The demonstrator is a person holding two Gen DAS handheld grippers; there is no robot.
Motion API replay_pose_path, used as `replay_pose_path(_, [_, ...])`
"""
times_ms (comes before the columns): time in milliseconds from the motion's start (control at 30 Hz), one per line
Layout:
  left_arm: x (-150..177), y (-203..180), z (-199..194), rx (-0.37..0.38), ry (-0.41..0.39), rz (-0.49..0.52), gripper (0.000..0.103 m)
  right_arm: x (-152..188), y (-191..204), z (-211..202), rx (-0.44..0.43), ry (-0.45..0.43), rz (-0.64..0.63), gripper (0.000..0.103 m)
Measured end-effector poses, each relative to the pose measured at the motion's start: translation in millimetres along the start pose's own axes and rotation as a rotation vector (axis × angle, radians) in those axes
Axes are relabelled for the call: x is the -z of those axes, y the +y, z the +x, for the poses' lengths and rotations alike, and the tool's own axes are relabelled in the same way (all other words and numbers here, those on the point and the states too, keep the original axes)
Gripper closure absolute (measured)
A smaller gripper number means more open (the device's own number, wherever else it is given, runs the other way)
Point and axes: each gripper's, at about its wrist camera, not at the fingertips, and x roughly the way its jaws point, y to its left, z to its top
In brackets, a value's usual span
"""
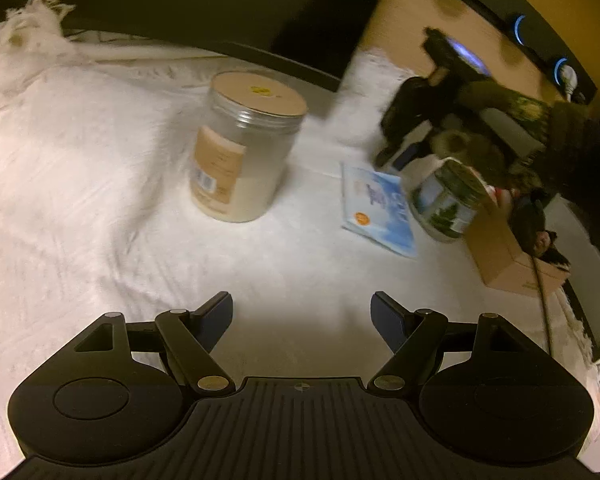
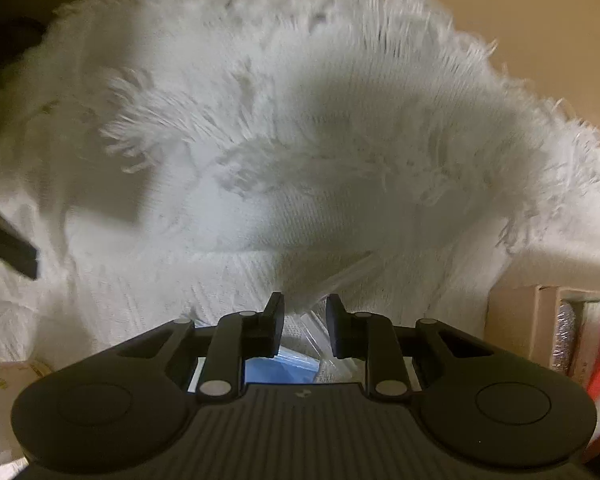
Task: Organize soft objects
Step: 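Grasp the clear plastic strip on the cloth with the left gripper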
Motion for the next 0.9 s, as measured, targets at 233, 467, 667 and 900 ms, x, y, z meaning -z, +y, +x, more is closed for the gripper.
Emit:
replay_pose_path(233, [-5.1,-3.3,7.0,0.028,-0.004,0.027,0.022,51.3,27.5,-84.8,-0.173,-0.126,-0.121,0.103])
replay_pose_path(467, [-6.5,-25.2,17.0,0.062,0.018,0.063,0.022,88.3,34.5,-120.6,-0.245,-0.154,-0.206,0.098])
replay_pose_path(667, [-12.8,-40.6,15.1,0.078,0.005,0.089,0.022,78.4,12.3,-93.5,-0.176,-0.146,-0.097,0.095])
replay_pose_path(900, [-61.1,-70.1,39.8,0.174,-0.016,0.048,0.07,126.2,-22.6,-152.0,-0.117,-0.352,-0.156,0.076])
